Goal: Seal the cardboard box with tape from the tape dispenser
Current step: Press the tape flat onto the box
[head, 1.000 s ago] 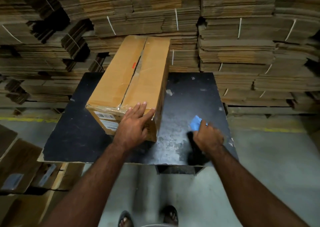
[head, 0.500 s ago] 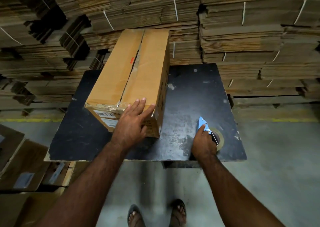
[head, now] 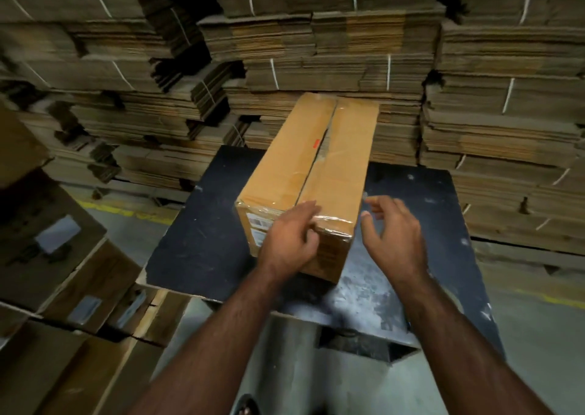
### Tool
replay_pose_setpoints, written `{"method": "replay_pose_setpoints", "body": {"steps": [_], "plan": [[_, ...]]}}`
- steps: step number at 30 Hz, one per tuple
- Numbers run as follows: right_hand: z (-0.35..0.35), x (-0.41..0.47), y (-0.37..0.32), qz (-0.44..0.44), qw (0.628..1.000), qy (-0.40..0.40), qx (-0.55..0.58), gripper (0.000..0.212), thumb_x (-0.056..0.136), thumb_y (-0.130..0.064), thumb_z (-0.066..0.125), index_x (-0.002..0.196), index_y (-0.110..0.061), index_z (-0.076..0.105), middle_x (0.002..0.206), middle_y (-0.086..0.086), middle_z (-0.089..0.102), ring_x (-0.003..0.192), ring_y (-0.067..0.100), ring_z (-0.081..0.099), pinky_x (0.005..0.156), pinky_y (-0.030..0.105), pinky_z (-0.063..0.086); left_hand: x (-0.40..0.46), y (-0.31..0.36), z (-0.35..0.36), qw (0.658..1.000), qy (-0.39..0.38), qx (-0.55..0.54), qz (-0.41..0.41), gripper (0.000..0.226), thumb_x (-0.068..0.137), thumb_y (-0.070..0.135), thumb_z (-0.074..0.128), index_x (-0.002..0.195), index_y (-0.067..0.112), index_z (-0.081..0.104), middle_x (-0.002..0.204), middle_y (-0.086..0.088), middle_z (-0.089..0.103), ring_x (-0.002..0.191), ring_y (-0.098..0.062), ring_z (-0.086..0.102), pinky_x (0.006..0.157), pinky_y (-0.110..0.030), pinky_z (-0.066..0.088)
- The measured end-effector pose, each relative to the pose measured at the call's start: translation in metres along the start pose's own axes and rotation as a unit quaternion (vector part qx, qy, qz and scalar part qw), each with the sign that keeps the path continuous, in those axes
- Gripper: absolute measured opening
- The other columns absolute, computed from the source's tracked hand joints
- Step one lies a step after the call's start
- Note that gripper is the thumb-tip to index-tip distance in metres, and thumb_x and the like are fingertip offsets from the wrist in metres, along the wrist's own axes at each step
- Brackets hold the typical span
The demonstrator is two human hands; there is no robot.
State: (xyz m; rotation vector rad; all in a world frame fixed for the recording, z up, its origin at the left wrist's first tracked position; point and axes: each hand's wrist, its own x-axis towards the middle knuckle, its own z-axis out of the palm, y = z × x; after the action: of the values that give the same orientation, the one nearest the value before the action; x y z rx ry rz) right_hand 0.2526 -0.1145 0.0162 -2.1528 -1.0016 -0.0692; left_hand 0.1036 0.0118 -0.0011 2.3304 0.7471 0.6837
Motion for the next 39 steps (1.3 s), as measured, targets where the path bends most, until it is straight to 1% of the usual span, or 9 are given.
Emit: {"method": "replay_pose_setpoints", "body": {"steps": [3,5,9,14,20,26,33,37,39], "plan": [[0.022,0.005,-0.041,-0.037,0.999,-0.031,0.023,0.026,0.093,-0.025,0.058,0.118,-0.021,0.064,0.114,-0.002,0.063,0.103,0.015,0.059,0.084,0.037,0.053,-0.001,-0.028,-0.029,0.971,0.220,-0.031,-0.092,0.018,0.086,0.014,0.058,0.099,0.013,0.071,0.097,-0.001,0.069,0.090,-0.016,0.063,0.081,-0.030,0.053],[0.045,0.009,-0.065,-0.064,0.996,-0.059,0.026,0.027,0.093,-0.029,0.054,0.117,-0.022,0.065,0.115,-0.004,0.062,0.103,0.013,0.058,0.086,0.037,0.053,0.002,-0.052,-0.049,0.921,0.271,-0.126,-0.250,0.010,0.090,0.016,0.060,0.084,0.015,0.067,0.084,-0.001,0.067,0.075,-0.018,0.063,0.070,-0.031,0.054],[0.094,0.022,-0.107,-0.127,0.984,-0.126,0.003,0.033,0.094,-0.033,0.050,0.120,-0.018,0.064,0.120,0.001,0.062,0.108,0.018,0.058,0.094,0.040,0.049,0.007,-0.094,-0.079,0.755,0.147,-0.384,-0.510,0.034,0.099,0.035,0.052,0.092,0.006,0.066,0.079,-0.010,0.065,0.068,-0.020,0.061,0.057,-0.032,0.051],[0.144,0.044,-0.140,-0.142,0.973,-0.174,-0.057,0.038,0.101,-0.035,0.045,0.132,-0.015,0.056,0.131,0.004,0.057,0.116,0.021,0.055,0.098,0.043,0.047,0.016,-0.125,-0.084,0.683,-0.015,-0.489,-0.542,0.059,0.099,0.054,0.041,0.098,0.000,0.065,0.101,-0.019,0.066,0.091,-0.030,0.063,0.079,-0.041,0.053],[0.173,0.050,-0.143,-0.119,0.970,-0.200,-0.074,0.048,0.104,-0.043,0.035,0.138,-0.012,0.049,0.137,0.006,0.053,0.125,0.022,0.049,0.104,0.043,0.041,0.029,-0.135,-0.081,0.668,-0.053,-0.512,-0.537,0.031,0.095,0.039,0.054,0.080,0.014,0.064,0.074,-0.002,0.063,0.064,-0.017,0.058,0.056,-0.028,0.047],[0.183,0.043,-0.139,-0.104,0.969,-0.187,-0.121,0.049,0.105,-0.043,0.034,0.146,-0.018,0.045,0.151,0.004,0.044,0.138,0.020,0.038,0.111,0.041,0.028,0.035,-0.151,-0.074,0.683,0.048,-0.514,-0.517,0.017,0.094,0.019,0.061,0.080,0.011,0.064,0.062,-0.002,0.058,0.050,-0.013,0.050,0.050,-0.024,0.042],[0.184,0.039,-0.139,-0.123,0.946,-0.225,-0.198,0.057,0.105,-0.041,0.037,0.156,-0.018,0.025,0.163,0.003,0.024,0.150,0.019,0.018,0.121,0.043,0.016,0.035,-0.155,-0.051,0.757,0.121,-0.431,-0.476,0.021,0.093,0.027,0.063,0.077,0.013,0.066,0.076,-0.007,0.073,0.062,-0.019,0.062,0.048,-0.026,0.047],[0.184,0.036,-0.141,-0.151,0.927,-0.242,-0.244,0.078,0.095,-0.055,0.003,0.158,-0.013,0.018,0.166,0.008,0.015,0.152,0.024,0.013,0.122,0.044,0.016,0.036,-0.159,-0.042,0.781,0.142,-0.383,-0.473,0.017,0.086,0.036,0.071,0.085,0.022,0.062,0.083,-0.004,0.070,0.074,-0.022,0.067,0.052,-0.034,0.055],[0.187,0.035,-0.140,-0.153,0.926,-0.237,-0.253,0.080,0.094,-0.054,0.001,0.157,-0.010,0.021,0.164,0.010,0.018,0.152,0.026,0.017,0.121,0.045,0.019,0.032,-0.165,-0.037,0.777,0.143,-0.382,-0.479,0.026,0.081,0.040,0.076,0.092,0.028,0.056,0.086,-0.002,0.067,0.078,-0.025,0.068,0.063,-0.044,0.061]]}}
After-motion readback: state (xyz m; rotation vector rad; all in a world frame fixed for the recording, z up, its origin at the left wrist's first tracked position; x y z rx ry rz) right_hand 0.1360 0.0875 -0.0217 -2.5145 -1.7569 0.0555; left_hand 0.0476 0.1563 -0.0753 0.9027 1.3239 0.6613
